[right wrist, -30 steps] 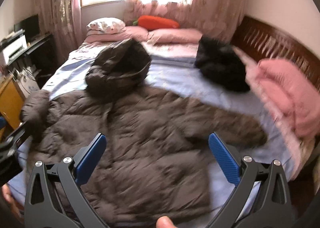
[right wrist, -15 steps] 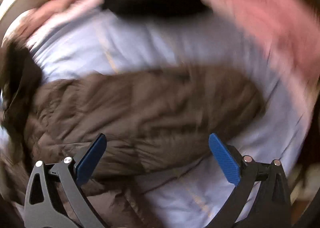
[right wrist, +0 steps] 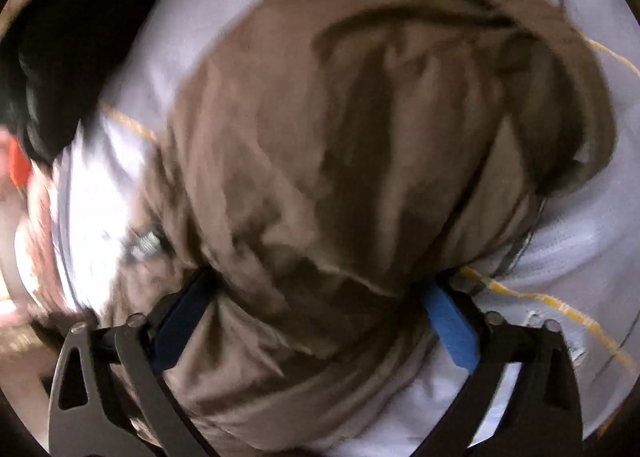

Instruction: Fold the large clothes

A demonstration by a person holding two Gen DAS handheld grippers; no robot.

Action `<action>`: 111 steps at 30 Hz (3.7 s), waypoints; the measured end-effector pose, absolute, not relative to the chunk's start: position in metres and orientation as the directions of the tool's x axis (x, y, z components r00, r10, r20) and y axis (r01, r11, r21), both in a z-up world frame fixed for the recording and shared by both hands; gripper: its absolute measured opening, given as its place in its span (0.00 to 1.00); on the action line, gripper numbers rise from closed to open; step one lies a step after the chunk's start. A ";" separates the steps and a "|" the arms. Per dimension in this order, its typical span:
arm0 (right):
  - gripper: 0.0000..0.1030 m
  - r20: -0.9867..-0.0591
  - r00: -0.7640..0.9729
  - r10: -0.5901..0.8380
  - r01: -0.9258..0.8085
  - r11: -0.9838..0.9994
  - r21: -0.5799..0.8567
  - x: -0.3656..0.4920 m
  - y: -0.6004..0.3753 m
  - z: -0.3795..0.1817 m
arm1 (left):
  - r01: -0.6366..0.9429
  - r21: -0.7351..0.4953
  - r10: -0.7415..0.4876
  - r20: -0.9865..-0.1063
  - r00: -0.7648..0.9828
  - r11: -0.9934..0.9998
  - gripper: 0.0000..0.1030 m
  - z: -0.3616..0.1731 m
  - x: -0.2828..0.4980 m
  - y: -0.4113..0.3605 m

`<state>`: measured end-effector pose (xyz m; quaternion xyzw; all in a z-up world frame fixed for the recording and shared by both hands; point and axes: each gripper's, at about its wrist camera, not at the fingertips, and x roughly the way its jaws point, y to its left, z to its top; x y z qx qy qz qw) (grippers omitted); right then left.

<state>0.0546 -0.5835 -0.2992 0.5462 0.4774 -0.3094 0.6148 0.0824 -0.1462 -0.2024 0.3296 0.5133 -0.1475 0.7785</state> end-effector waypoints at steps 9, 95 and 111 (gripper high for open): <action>0.12 -0.687 0.722 0.078 0.627 0.346 0.698 0.095 -0.561 -0.201 | 0.463 0.246 0.113 -0.948 0.297 0.852 0.98 -0.218 0.105 -0.112; 0.92 -0.891 0.247 0.381 0.096 0.905 0.414 0.084 -0.225 -0.227 | -0.464 -0.862 -0.264 -0.506 0.821 0.206 0.05 -0.181 0.149 0.352; 0.92 -0.865 0.334 0.373 0.143 0.887 0.438 0.085 -0.250 -0.203 | 0.122 -0.690 -0.630 -0.555 0.543 0.714 0.57 -0.088 0.171 0.087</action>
